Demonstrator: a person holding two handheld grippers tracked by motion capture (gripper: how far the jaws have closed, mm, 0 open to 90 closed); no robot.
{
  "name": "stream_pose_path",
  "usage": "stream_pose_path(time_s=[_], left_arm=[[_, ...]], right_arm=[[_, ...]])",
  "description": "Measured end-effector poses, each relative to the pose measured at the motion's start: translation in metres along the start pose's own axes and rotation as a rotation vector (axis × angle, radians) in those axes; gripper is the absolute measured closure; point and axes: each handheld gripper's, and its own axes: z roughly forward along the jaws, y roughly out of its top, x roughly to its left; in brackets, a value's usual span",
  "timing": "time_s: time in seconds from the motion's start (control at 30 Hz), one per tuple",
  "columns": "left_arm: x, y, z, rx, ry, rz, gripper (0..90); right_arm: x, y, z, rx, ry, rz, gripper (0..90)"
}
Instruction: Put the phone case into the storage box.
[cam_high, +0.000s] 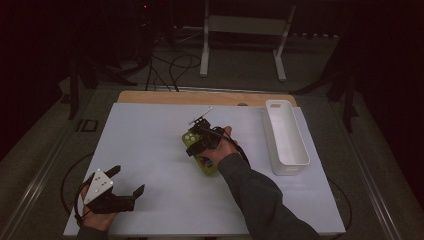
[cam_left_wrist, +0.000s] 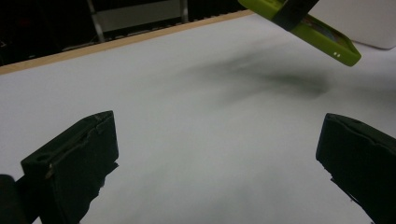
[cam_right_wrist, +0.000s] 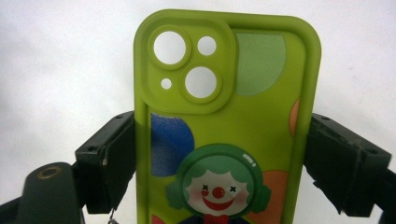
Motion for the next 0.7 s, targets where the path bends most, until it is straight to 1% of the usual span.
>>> stream_pose_path(time_s=[0.07,0.27,0.7], left_arm=[[0.0,0.0,0.0,-0.001,0.0,0.0,0.0],[0.0,0.0,0.0,0.0,0.0,0.0,0.0],[0.0,0.0,0.0,-0.002,0.001,-0.001,0.0]], right_arm=[[-0.001,0.0,-0.001,-0.006,-0.001,-0.001,15.6],[-0.004,0.001,-0.007,-0.04,-0.008,0.023,15.6],[-0.011,0.005,-0.021,-0.113,-0.022,0.049,15.6]])
